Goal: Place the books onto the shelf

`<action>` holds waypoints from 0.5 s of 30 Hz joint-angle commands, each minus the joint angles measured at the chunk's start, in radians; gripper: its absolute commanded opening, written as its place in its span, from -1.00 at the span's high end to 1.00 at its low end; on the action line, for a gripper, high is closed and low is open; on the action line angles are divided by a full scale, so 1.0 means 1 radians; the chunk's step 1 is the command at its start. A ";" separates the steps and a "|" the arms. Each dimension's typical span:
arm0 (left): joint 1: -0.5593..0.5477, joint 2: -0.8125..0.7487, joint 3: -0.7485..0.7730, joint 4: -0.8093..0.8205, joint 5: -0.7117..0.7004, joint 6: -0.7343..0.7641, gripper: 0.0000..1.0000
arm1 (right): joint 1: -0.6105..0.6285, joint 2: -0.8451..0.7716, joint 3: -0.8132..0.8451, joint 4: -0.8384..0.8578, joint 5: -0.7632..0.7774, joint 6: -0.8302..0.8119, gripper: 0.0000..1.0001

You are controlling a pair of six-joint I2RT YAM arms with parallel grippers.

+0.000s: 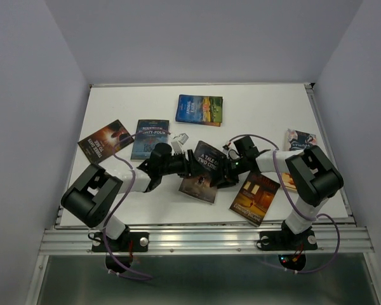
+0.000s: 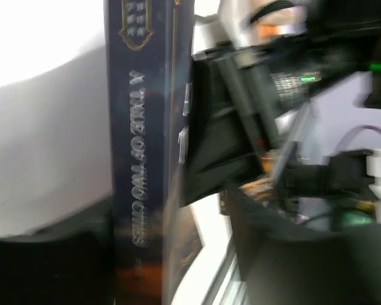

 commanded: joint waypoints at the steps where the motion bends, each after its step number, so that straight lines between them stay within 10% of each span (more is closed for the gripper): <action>1: -0.050 -0.081 0.054 -0.226 -0.011 0.063 0.08 | -0.003 -0.026 0.009 0.139 0.159 -0.019 0.16; 5: -0.056 -0.153 0.132 -0.394 -0.150 0.109 1.00 | -0.003 -0.028 -0.002 0.135 0.160 -0.030 0.17; 10: -0.064 -0.277 0.148 -0.450 -0.291 0.108 1.00 | -0.003 -0.058 0.004 0.119 0.157 -0.068 -0.07; 15: -0.065 -0.365 0.178 -0.487 -0.442 0.114 1.00 | -0.003 -0.162 0.023 0.100 0.163 -0.134 -0.82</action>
